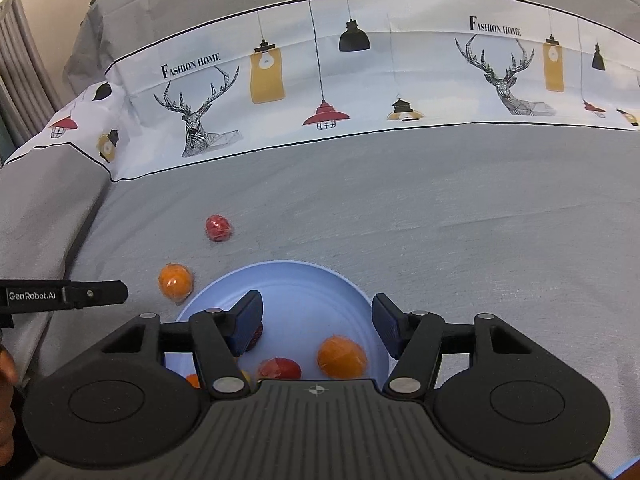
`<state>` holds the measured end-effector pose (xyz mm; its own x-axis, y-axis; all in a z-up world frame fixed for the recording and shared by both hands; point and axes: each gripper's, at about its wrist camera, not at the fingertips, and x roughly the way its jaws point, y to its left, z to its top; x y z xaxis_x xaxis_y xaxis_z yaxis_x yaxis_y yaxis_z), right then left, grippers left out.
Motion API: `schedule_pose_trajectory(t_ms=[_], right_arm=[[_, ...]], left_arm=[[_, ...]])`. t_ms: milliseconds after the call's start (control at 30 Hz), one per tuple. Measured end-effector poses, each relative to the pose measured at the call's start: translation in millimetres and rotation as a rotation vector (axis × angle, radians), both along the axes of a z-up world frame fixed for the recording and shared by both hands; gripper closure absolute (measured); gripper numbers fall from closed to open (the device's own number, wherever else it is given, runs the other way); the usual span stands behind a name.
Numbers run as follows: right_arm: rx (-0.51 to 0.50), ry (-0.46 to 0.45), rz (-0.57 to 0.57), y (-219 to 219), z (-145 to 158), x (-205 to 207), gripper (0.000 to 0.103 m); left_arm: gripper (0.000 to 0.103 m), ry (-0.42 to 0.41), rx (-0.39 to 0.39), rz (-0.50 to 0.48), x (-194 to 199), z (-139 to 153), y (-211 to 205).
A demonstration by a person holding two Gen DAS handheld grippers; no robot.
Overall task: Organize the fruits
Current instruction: 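Grasp a wrapped orange fruit with the left tool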
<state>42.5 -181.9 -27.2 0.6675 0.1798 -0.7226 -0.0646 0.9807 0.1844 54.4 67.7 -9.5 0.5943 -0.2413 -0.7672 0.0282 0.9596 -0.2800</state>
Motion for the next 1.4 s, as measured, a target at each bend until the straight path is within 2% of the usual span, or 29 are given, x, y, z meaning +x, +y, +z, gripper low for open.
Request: schedule_pose_trajectory(t_ms=[133,233,333,433,467,500,567,600,633,700,767,867,967,1033,1100,1167,1400], right_arm=[[-0.007,0.0,-0.009,-0.3,-0.9,0.4,0.04],[-0.018,-0.004,-0.019,0.0,-2.1,1.0,0.04],[-0.024,-0.01,-0.038,-0.8,-3.1,2.0,0.042],[-0.026,-0.034,-0.05,0.1,-1.6,1.5,0.051],[-0.028,-0.041,-0.051,1.0,-1.4,1.2,0.055],[-0.029,-0.047,-0.051,2.0,-1.4,1.4,0.058],[-0.03,-0.059,-0.055,3.0,-1.1,1.6,0.061],[-0.031,-0.067,-0.058,3.6,-0.4,1.9,0.062],[-0.032,-0.074,-0.061,4.2,0.4,2.2,0.063],[-0.03,-0.082,-0.064,4.9,1.9,2.6,0.063],[-0.02,-0.083,-0.06,6.8,3.0,3.7,0.063],[0.002,-0.078,-0.047,11.0,3.1,7.5,0.063],[0.015,-0.07,-0.033,16.0,3.0,10.8,0.063],[0.028,-0.067,-0.024,18.8,3.7,11.9,0.063],[0.036,-0.065,-0.01,21.6,3.9,12.5,0.063],[0.036,-0.062,0.005,24.3,3.6,12.8,0.063],[0.035,-0.058,0.001,22.7,3.9,13.5,0.063]], left_arm=[[0.082,-0.018,0.046,-0.002,-0.6,3.2,-4.7],[0.082,-0.071,0.141,-0.011,-1.4,12.4,-10.1],[0.082,-0.133,0.241,-0.079,6.2,28.1,-17.7],[0.07,-0.17,0.37,-0.197,23.0,36.9,-31.1],[0.06,-0.184,0.434,-0.23,27.8,35.9,-36.4],[0.051,-0.217,0.51,-0.255,31.4,33.5,-42.0],[0.042,-0.283,0.571,-0.269,34.9,24.4,-42.8],[0.042,-0.311,0.57,-0.259,35.0,16.7,-38.6],[0.042,-0.297,0.54,-0.248,36.7,8.7,-31.8],[0.043,-0.133,0.45,-0.178,55.3,-0.8,-16.5],[0.043,-0.097,0.297,-0.091,68.8,2.3,6.3],[0.048,-0.02,0.165,-0.063,82.3,-5.1,25.1],[0.047,0.014,0.106,-0.089,87.8,-9.9,26.7],[0.042,0.054,0.096,-0.132,91.9,-16.5,18.6],[0.038,0.089,0.138,-0.163,94.8,-25.3,7.9],[0.037,0.111,0.187,-0.188,96.8,-32.7,-0.7],[0.036,0.133,0.249,-0.255,99.5,-50.4,-20.7]])
